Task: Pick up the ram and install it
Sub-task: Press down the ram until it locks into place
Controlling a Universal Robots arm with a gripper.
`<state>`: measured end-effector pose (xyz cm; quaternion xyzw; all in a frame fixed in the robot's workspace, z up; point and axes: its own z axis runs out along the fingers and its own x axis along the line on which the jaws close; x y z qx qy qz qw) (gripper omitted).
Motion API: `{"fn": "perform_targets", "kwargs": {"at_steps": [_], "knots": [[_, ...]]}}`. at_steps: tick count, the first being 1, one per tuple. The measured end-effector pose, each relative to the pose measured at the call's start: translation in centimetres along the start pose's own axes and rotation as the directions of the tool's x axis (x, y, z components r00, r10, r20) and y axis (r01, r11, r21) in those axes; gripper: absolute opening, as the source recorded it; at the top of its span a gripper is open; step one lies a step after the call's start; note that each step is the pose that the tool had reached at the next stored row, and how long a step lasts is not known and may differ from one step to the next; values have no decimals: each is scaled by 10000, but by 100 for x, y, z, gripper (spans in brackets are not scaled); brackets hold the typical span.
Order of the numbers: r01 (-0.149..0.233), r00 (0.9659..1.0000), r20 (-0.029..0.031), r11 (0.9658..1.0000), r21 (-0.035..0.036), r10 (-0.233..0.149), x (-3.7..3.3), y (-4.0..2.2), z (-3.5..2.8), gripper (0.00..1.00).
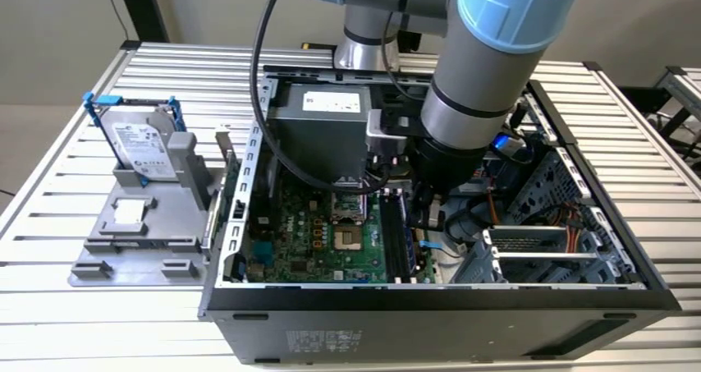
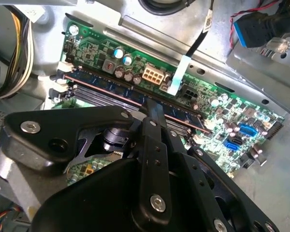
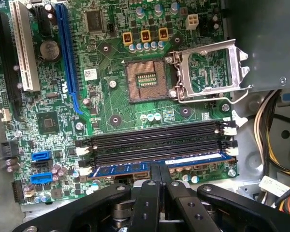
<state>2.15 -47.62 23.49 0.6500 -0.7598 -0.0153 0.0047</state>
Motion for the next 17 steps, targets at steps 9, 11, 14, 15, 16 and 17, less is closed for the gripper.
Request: {"fn": "perform_targets", "kwargs": {"at_steps": [9, 11, 14, 15, 16, 17], "knots": [[8, 10000, 5, 10000, -1, -8, -32, 6, 2, 0], [8, 10000, 6, 10000, 0, -8, -36, 7, 4, 0], [8, 10000, 3, 10000, -1, -8, -39, 8, 4, 0], [8, 10000, 4, 10000, -1, -8, -41, 8, 6, 0], [8, 10000, 4, 10000, 0, -8, -41, 8, 9, 0], [8, 10000, 6, 10000, -1, -8, -42, 8, 14, 0]]}}
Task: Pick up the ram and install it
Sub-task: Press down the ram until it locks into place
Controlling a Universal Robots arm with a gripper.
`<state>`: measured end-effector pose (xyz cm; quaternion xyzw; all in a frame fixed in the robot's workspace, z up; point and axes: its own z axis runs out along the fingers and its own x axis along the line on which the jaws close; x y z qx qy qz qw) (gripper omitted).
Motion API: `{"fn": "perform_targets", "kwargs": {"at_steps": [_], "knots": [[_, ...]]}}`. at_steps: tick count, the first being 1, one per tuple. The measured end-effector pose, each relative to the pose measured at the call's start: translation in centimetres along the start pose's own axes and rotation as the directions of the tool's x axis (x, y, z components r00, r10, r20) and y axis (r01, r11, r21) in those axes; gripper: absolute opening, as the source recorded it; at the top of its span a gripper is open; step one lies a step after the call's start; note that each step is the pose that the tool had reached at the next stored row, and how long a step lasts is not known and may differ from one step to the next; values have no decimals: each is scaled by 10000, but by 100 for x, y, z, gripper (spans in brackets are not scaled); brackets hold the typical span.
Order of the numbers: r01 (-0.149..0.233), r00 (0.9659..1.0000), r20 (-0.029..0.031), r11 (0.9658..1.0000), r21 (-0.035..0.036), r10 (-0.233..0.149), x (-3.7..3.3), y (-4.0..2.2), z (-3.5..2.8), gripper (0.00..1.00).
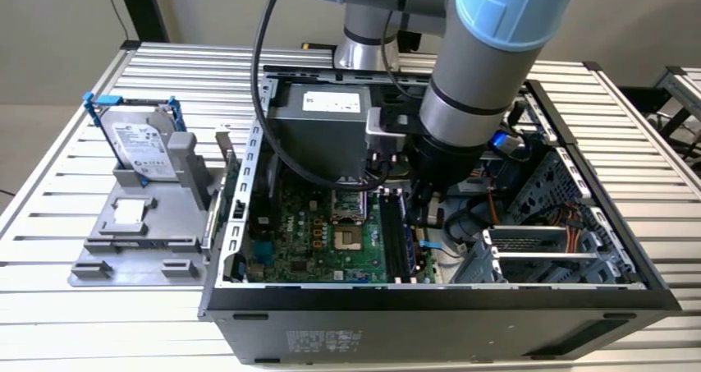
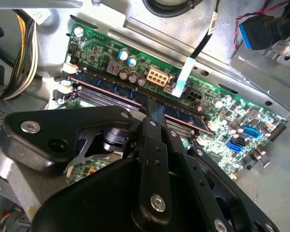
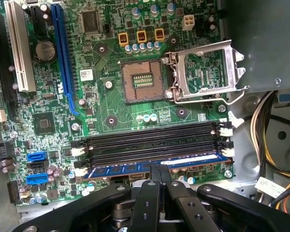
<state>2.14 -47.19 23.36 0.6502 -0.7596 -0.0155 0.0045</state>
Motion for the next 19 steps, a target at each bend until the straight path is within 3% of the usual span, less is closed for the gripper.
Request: {"fn": "perform_targets", "kwargs": {"at_steps": [10, 15, 17, 18, 19], "knots": [[0, 10000, -6, 10000, -1, 0, -6, -1, 92, 0], [0, 10000, -23, 10000, -2, 0, -4, -4, 174, 0], [-1, 10000, -63, 10000, -5, 1, -9, -4, 173, 0], [-3, 10000, -58, 10000, -4, 3, -12, -3, 140, 0], [-2, 10000, -3, 10000, 1, 2, -9, -2, 120, 0]]}}
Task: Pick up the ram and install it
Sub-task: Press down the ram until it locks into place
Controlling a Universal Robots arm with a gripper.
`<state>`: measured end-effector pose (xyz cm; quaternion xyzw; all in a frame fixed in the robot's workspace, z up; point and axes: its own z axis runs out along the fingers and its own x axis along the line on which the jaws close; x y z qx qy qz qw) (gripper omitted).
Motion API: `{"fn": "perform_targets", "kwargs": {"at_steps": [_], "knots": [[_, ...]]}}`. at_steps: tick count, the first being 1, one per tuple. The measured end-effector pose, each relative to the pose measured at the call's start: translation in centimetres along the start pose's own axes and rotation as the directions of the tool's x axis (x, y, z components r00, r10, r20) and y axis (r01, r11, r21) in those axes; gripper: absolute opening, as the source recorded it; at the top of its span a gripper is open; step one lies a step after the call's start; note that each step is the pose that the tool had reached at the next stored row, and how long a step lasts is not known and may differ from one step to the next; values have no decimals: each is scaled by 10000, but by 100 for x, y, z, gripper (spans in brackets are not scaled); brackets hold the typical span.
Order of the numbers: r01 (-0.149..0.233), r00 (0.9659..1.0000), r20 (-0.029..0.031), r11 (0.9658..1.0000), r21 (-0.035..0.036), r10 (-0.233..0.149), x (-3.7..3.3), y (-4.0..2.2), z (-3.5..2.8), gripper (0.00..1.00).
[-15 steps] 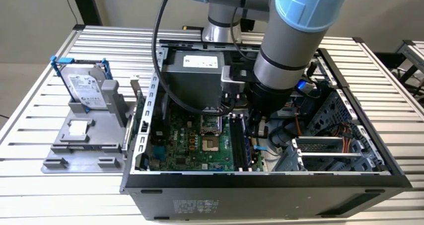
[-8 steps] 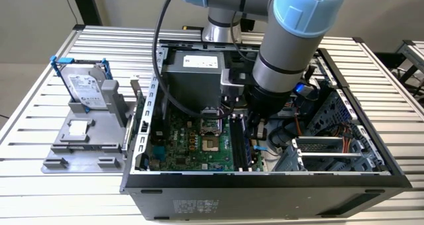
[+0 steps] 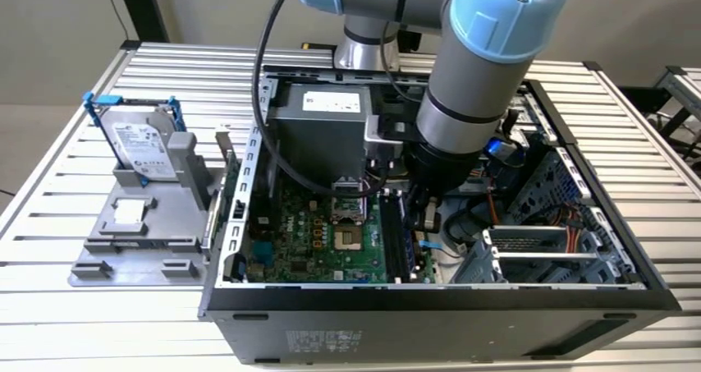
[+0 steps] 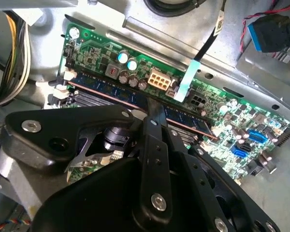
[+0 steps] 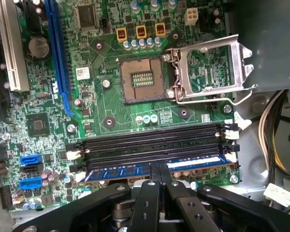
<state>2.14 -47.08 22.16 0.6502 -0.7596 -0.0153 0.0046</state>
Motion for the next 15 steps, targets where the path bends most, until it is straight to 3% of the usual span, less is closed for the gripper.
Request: {"fn": "perform_targets", "kwargs": {"at_steps": [1, 13, 15], "knots": [[1, 10000, 25, 10000, 2, -1, -1, 1, -36, 0], [2, 10000, 2, 10000, -1, -2, -4, 17, -584, 0], [2, 10000, 4, 10000, -1, -2, -4, 17, -602, 0]]}}
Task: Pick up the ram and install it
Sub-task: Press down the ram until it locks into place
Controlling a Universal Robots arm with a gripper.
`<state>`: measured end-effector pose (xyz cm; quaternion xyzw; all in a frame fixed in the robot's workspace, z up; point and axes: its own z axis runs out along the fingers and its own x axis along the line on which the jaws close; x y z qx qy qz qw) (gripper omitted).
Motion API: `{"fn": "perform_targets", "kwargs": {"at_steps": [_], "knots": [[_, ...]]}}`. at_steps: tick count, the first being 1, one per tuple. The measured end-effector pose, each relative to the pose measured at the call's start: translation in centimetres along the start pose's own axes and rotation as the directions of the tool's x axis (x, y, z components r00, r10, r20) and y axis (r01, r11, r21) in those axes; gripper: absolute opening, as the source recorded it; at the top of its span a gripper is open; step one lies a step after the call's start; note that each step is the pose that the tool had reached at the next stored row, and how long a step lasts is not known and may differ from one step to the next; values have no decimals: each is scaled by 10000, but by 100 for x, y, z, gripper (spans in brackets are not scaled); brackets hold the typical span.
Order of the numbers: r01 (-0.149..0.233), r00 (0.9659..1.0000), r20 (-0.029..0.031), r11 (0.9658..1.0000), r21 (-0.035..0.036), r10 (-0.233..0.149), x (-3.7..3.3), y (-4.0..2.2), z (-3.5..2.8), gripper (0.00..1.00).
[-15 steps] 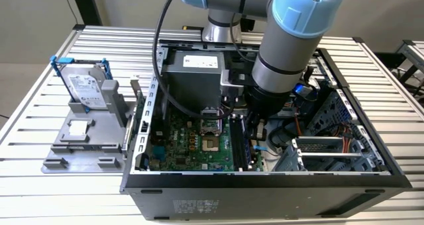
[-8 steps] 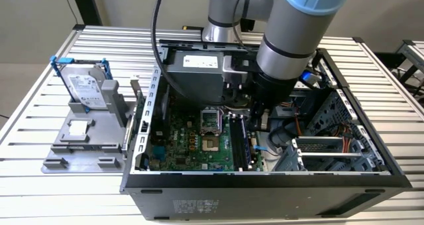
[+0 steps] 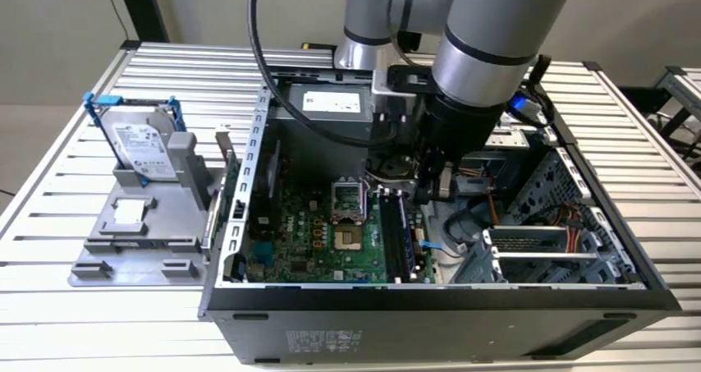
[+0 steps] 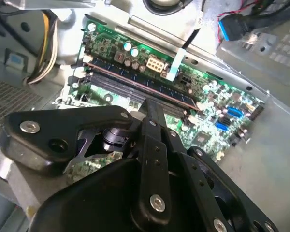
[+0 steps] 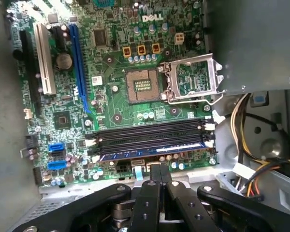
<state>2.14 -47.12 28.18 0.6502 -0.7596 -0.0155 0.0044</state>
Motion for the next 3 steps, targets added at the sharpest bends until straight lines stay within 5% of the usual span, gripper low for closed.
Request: {"fn": "perform_targets", "kwargs": {"at_steps": [3], "knots": [[0, 10000, -2, 10000, 0, 0, 0, 0, -11, 0]]}}
